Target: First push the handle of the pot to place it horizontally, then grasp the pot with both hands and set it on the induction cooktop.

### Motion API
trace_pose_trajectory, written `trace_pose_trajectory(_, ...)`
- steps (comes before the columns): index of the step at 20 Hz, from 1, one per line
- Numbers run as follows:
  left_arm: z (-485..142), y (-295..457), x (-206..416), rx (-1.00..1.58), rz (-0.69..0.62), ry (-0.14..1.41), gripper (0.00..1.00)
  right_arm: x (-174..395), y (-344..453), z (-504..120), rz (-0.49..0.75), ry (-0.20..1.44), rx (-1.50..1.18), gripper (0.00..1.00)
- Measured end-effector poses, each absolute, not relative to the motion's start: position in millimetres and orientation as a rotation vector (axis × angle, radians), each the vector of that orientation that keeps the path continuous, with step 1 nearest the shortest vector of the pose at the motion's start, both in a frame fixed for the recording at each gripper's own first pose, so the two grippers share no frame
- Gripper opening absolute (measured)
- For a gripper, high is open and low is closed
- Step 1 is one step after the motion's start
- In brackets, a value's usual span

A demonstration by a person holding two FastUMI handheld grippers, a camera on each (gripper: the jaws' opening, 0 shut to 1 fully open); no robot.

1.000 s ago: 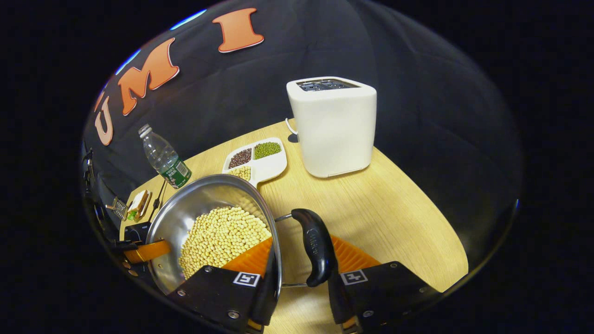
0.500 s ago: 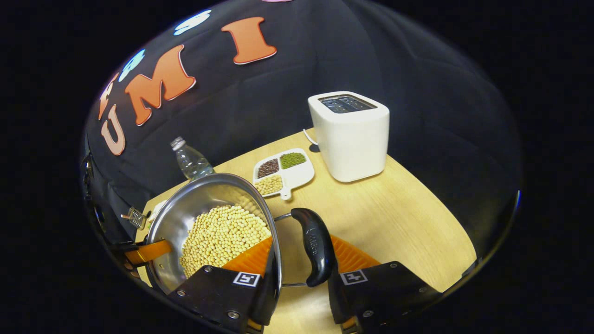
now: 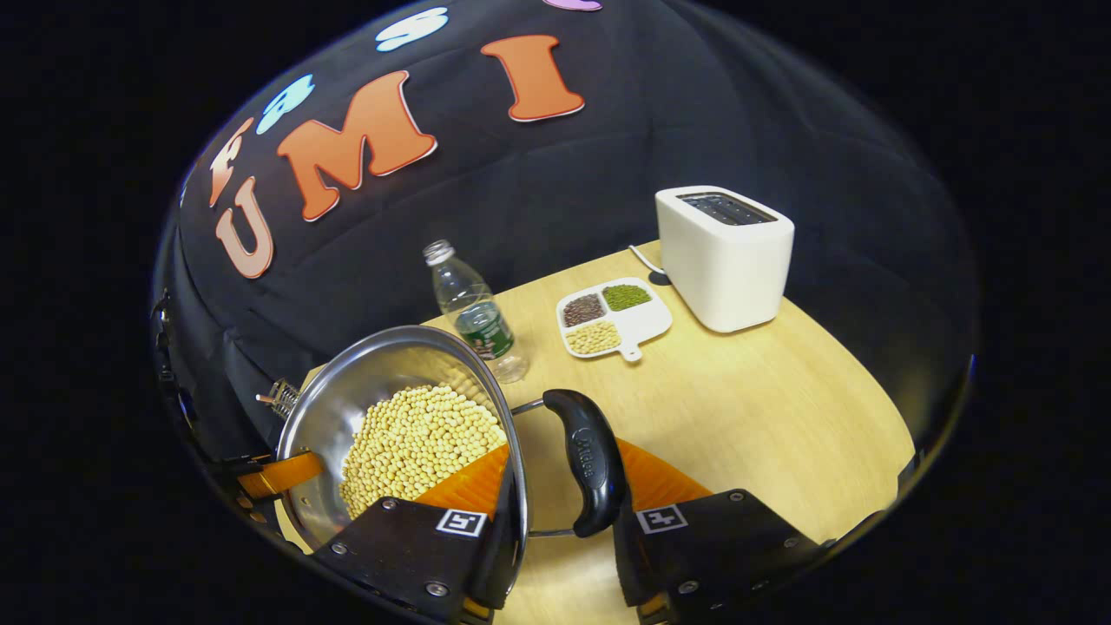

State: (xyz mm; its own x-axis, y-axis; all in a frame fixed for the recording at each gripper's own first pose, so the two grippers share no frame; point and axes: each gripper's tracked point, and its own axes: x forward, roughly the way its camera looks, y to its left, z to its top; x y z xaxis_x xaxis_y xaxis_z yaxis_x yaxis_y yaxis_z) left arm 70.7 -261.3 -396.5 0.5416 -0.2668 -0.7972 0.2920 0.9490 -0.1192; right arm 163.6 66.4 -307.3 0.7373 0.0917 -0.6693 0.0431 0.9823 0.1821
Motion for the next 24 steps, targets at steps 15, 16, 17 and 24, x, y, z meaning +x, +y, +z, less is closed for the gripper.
trace_pose_trajectory(15, -411, -103, 67, 0.004, -0.192, 0.973, 0.62, 133, 209, -345, 0.139, 0.800, 0.174, 0.49)
trace_pose_trajectory(16, -412, -97, 66, -0.001, -0.187, 0.978, 0.61, 132, 214, -348, 0.142, 0.805, 0.170, 0.49)
trace_pose_trajectory(17, -414, -91, 66, -0.004, -0.184, 0.986, 0.60, 133, 219, -351, 0.144, 0.810, 0.167, 0.48)
trace_pose_trajectory(24, -441, -111, 87, 0.001, -0.185, 1.010, 0.60, 126, 237, -366, 0.140, 0.836, 0.149, 0.48)
